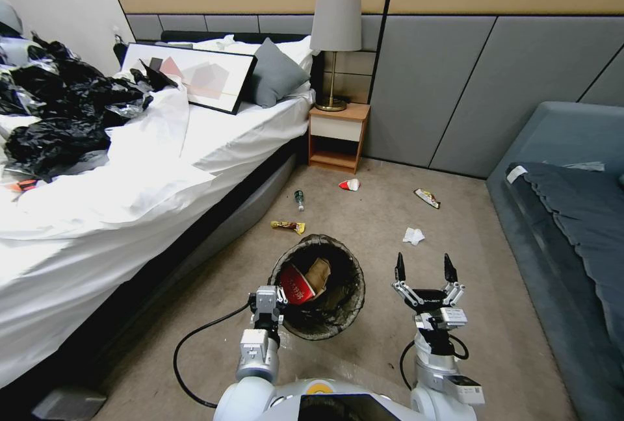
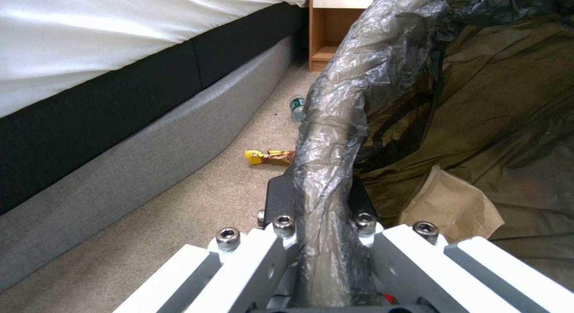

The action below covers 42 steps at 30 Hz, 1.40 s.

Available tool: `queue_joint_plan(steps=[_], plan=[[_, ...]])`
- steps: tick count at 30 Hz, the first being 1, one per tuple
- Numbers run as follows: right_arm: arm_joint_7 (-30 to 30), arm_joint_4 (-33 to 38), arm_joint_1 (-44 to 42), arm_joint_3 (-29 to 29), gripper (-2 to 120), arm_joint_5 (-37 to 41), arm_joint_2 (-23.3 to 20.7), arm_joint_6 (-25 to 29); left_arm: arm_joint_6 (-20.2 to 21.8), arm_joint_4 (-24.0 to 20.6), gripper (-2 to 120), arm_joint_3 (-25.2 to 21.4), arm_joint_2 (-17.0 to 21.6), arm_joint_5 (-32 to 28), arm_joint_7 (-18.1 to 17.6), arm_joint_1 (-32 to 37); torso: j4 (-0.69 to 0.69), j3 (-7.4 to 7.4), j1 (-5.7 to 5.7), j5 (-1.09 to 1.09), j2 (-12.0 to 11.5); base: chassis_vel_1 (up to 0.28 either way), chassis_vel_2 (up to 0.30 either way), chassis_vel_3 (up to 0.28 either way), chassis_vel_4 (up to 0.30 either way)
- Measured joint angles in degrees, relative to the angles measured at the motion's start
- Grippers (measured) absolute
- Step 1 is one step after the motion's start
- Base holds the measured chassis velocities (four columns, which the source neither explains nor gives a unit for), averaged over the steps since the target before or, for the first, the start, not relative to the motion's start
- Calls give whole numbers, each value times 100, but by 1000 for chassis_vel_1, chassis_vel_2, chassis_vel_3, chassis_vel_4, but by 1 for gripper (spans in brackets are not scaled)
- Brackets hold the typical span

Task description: Pick up the trash bin, then pick up the garbage from the floor and place it into the trash bin.

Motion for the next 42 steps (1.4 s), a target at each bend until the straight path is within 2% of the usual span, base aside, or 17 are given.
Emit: queue_joint_plan(steps=[11, 21, 23, 34, 36, 39, 41, 42], plan=[[-16, -76, 173, 209, 100, 124, 1, -31, 0, 0, 0, -1, -23, -5, -6, 8, -1, 0, 0, -1, 0, -50, 50, 45, -49], [-34, -101, 240, 246, 100, 180, 8, -70, 0, 9, 0, -1, -41, -5, -10, 11, -2, 1, 1, -2, 0, -207, 215, 216, -215], [-46, -113, 255, 245, 100, 180, 8, -72, -1, 11, 0, -1, -41, -5, -11, 11, 2, 1, 1, 1, 0, -241, 237, 244, -208], [-123, -148, 283, 249, 100, 202, 19, -71, -7, 29, 0, -1, -49, 2, -16, 6, 0, 0, 0, -2, 0, -234, 232, 234, -220], [-127, -154, 282, 251, 100, 202, 19, -71, -7, 29, 0, -1, -49, 3, -17, 6, 0, 0, 1, 3, 0, -216, 214, 211, -238], [-129, -163, 288, 260, 100, 204, 19, -70, -9, 29, 0, -1, -49, 6, -17, 6, -1, 0, 0, -3, 0, -235, 222, 228, -238], [-132, -189, 296, 268, 100, 205, 18, -61, -11, 29, 0, -1, -51, 8, -18, 7, -1, 0, 0, 2, 0, -241, 240, 212, -224], [-133, -204, 315, 273, 100, 210, 18, -41, -12, 29, 0, -1, -51, 9, -18, 8, 0, 0, 0, -2, 0, -209, 208, 218, -220]])
